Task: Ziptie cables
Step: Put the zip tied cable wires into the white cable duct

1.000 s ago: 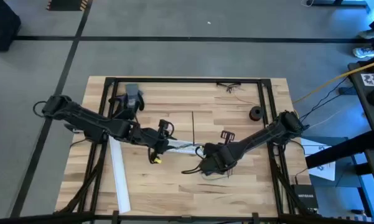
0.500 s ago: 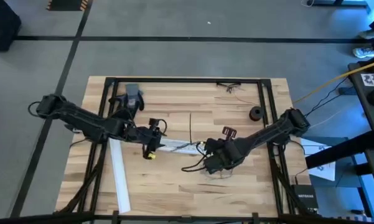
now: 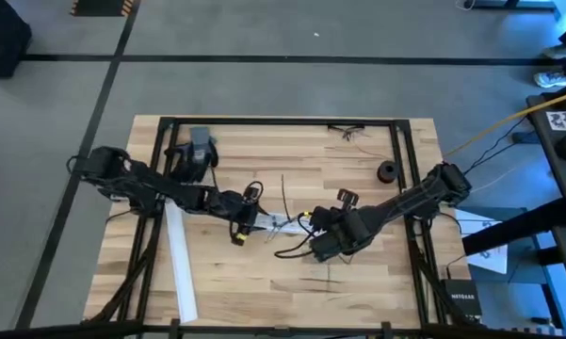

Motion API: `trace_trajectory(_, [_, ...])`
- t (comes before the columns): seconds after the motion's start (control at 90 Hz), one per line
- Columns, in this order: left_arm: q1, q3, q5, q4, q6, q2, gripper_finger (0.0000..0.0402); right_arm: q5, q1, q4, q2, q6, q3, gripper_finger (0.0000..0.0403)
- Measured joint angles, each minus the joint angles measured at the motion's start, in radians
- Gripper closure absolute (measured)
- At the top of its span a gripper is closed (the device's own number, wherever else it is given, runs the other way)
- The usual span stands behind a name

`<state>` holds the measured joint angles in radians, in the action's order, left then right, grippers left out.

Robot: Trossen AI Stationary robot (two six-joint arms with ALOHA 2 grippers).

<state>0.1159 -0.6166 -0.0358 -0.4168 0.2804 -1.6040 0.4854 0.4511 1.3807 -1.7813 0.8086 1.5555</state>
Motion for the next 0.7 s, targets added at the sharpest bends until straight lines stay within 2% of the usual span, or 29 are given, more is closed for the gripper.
trace_trajectory(0.244, [-0.007,-0.089,0.068,-0.018,0.060,-0.104,0.0216,-0.002,0.000,-0.002,0.000,0.001,0.000,0.0402])
trace_trajectory(0.344, [-0.016,-0.106,0.143,-0.011,0.061,-0.127,0.0225,-0.004,0.000,-0.003,0.000,0.001,0.000,0.0402])
trace_trajectory(0.444, [-0.021,-0.110,0.154,-0.008,0.068,-0.128,0.0238,-0.004,0.000,-0.004,0.000,0.001,0.000,0.0402])
trace_trajectory(0.589, [-0.030,-0.110,0.157,-0.014,0.075,-0.128,0.0277,0.002,0.000,-0.005,0.000,0.000,0.000,0.0402])
trace_trajectory(0.7, [-0.033,-0.110,0.155,-0.014,0.096,-0.127,0.0322,0.015,0.000,-0.006,0.000,0.000,0.000,0.0402])
